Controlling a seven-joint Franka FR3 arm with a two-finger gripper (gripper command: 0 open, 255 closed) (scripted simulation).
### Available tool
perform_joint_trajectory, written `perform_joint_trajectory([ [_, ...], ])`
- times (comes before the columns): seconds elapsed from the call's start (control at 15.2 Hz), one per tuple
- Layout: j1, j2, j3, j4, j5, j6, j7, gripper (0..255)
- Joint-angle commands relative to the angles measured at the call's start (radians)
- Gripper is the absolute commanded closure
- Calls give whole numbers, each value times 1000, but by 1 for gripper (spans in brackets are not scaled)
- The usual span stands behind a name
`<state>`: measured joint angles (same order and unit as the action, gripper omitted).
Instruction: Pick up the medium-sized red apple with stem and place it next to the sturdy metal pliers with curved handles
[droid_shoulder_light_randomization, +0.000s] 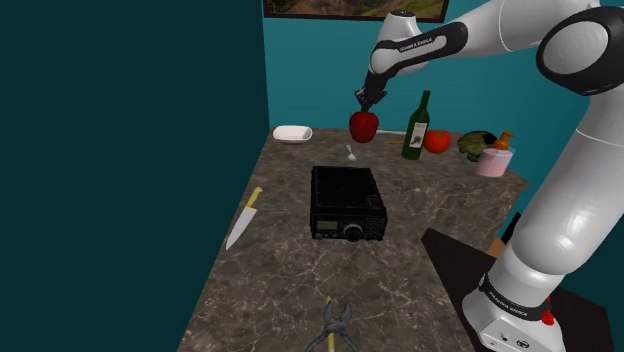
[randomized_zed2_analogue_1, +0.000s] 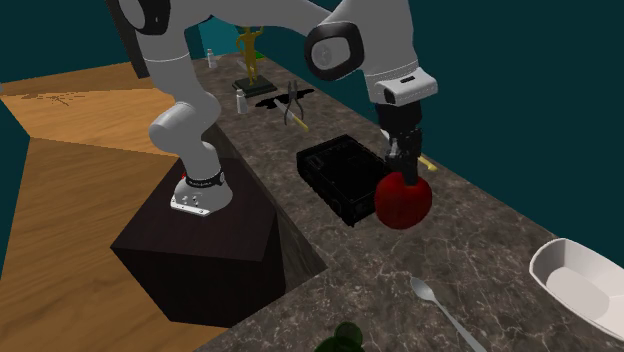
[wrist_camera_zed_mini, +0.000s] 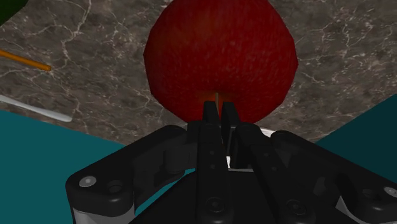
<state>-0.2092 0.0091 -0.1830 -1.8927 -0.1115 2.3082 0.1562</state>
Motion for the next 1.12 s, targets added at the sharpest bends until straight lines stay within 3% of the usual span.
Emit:
perform_joint_trajectory([
  [0.0, 1, -4, 1, 25, 1, -30, -2, 255],
  [1.06, 3, 0, 3, 246, 16, -245, -25, 255],
])
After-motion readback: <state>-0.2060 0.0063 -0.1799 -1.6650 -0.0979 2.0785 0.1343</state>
